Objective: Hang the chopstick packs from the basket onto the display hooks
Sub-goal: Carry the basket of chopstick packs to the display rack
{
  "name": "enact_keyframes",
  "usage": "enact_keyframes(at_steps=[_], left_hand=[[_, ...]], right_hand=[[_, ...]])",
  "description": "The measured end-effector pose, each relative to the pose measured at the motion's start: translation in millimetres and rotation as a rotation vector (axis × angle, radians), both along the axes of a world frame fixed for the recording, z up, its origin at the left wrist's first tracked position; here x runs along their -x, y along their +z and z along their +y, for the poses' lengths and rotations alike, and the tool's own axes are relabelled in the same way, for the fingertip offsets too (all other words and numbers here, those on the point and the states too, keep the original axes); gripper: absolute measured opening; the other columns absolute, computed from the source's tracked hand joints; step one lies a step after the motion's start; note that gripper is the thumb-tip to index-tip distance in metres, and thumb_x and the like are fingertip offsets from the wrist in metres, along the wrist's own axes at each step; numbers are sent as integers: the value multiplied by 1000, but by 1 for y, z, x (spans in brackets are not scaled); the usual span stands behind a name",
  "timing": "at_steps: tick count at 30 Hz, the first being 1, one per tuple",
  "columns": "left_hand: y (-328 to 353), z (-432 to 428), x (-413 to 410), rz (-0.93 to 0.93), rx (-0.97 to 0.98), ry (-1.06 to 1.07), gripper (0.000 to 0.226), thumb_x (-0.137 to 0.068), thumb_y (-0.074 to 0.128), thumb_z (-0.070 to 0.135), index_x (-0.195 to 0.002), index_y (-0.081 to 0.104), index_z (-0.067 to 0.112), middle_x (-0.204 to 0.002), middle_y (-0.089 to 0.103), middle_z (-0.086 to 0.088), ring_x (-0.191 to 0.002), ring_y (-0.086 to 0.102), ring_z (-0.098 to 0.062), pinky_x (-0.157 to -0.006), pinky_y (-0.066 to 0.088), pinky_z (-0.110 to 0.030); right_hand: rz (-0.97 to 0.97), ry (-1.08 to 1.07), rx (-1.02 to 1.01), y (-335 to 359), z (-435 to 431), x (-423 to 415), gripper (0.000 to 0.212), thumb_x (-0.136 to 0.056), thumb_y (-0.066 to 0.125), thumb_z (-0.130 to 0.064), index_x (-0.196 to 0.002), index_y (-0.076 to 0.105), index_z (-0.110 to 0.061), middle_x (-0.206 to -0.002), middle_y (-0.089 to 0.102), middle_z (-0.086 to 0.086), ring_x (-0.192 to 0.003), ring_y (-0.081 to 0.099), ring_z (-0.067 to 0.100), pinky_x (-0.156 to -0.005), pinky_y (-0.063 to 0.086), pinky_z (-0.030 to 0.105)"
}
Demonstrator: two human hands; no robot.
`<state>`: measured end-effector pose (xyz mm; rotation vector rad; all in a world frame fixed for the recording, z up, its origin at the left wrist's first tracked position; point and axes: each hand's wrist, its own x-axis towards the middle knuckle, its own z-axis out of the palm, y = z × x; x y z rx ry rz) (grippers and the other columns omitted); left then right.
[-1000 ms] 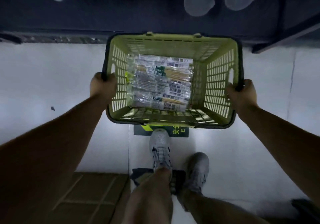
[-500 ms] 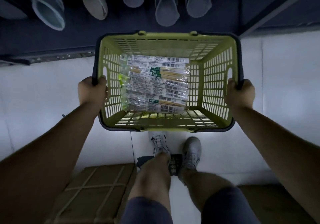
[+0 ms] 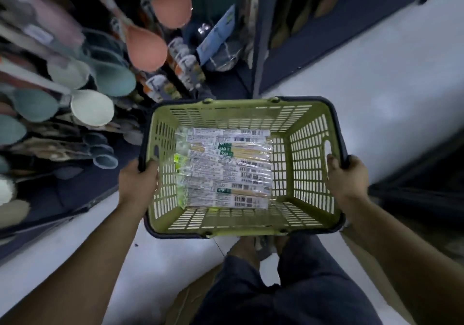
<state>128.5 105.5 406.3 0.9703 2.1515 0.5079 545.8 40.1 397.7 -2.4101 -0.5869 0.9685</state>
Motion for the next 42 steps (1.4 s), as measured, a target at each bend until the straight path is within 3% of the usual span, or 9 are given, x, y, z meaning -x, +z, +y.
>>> enact_keyframes(at_steps=[6, 9, 14, 19, 25, 29, 36, 42], left_hand=[[35, 67, -107, 3, -6, -280, 29, -96, 61, 34, -78, 61, 11, -59, 60, -4, -44, 55, -16, -49, 47, -28], [41, 99, -175, 10, 9, -411, 26, -96, 61, 35, -81, 63, 14, -65, 65, -6, -55, 62, -28, -63, 57, -44], [43, 150, -292, 58, 10, -583, 27, -97, 55, 42, -89, 60, 17, -90, 70, -15, -81, 68, -40, -78, 59, -55], [47, 213, -400, 32, 15, -704, 33, -93, 55, 48, -83, 62, 16, -82, 70, -13, -78, 69, -38, -75, 59, -50], [58, 293, -524, -18, -14, -845, 34, -87, 52, 52, -75, 56, 21, -74, 65, -7, -76, 68, -42, -70, 59, -52], [54, 352, -607, -33, -20, -934, 34, -90, 54, 49, -74, 55, 19, -78, 67, -11, -81, 69, -44, -75, 59, -52], [58, 438, -760, -60, 1, -1053, 44, -92, 53, 49, -91, 59, 5, -94, 68, -29, -89, 67, -50, -82, 58, -61], [62, 492, -894, -65, -14, -1131, 35, -98, 54, 42, -84, 57, 11, -85, 66, -21, -81, 66, -45, -74, 57, -55]], right_hand=[[17, -242, -54, 44, -46, -77, 16, -99, 56, -41, -88, 55, -29, -85, 71, 5, -74, 73, 25, -68, 62, 51], [-25, -338, -98, 58, -52, -126, 15, -99, 56, -42, -90, 56, -29, -86, 70, 3, -75, 71, 22, -64, 60, 42], [-95, -469, -123, 70, -46, -208, 19, -99, 57, -38, -85, 56, -25, -80, 65, 0, -72, 65, 17, -59, 50, 31], [-137, -595, -88, 78, -25, -278, 22, -99, 58, -35, -89, 58, -16, -77, 61, -3, -67, 57, 10, -52, 36, 23], [-167, -726, -63, 87, 14, -357, 20, -99, 57, -34, -89, 59, -17, -75, 60, -3, -66, 56, 11, -53, 37, 24], [-193, -788, -44, 84, 53, -413, 21, -98, 57, -36, -87, 59, -17, -75, 60, -2, -65, 55, 12, -52, 35, 24], [-233, -939, -33, 82, 113, -517, 27, -94, 58, -41, -78, 56, -19, -73, 61, 1, -64, 58, 19, -53, 37, 26], [-242, -1028, -32, 85, 156, -627, 31, -91, 58, -44, -74, 55, -18, -66, 60, 1, -58, 57, 20, -50, 35, 26]])
